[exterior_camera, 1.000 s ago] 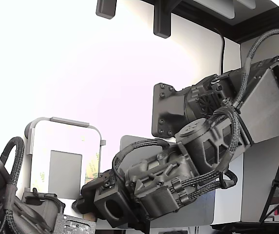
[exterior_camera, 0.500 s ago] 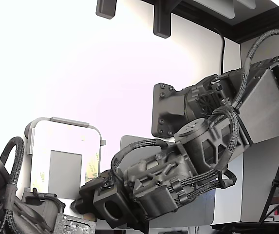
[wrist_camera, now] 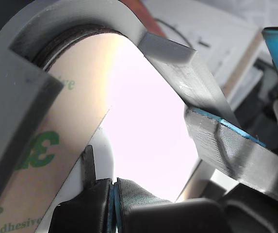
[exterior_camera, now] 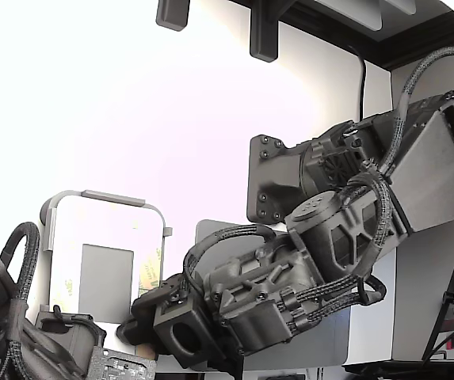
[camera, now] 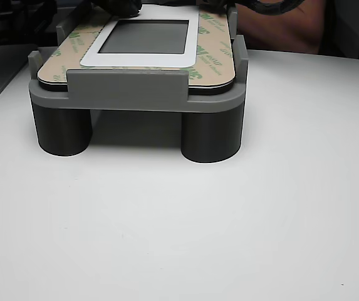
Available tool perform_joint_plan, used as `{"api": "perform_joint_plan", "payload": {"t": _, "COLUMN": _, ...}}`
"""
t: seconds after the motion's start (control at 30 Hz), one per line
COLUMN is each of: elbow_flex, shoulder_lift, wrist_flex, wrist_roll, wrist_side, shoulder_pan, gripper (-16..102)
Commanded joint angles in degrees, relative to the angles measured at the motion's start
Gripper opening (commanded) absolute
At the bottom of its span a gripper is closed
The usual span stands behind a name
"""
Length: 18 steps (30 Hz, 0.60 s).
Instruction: Peel off protective film from adhesive tape.
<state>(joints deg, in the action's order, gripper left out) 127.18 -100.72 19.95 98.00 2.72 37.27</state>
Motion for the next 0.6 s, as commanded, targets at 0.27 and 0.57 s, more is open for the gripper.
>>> {"api": "perform_joint_plan", "payload": {"t": 0.27, "elbow_flex": -1.1, "shoulder_lift": -1.8, "wrist_flex": 0.0, "wrist_roll": -0.4, "wrist_side": 0.2, "shoulder_pan": 0.0, "gripper": -9}}
{"api": "perform_joint_plan", "payload": {"t": 0.57, "elbow_flex": -1.0, "shoulder_lift": -1.8, "wrist_flex": 0.0, "wrist_roll": -0.5, "wrist_side": -0.3, "shoulder_pan": 0.0, "gripper": -9}}
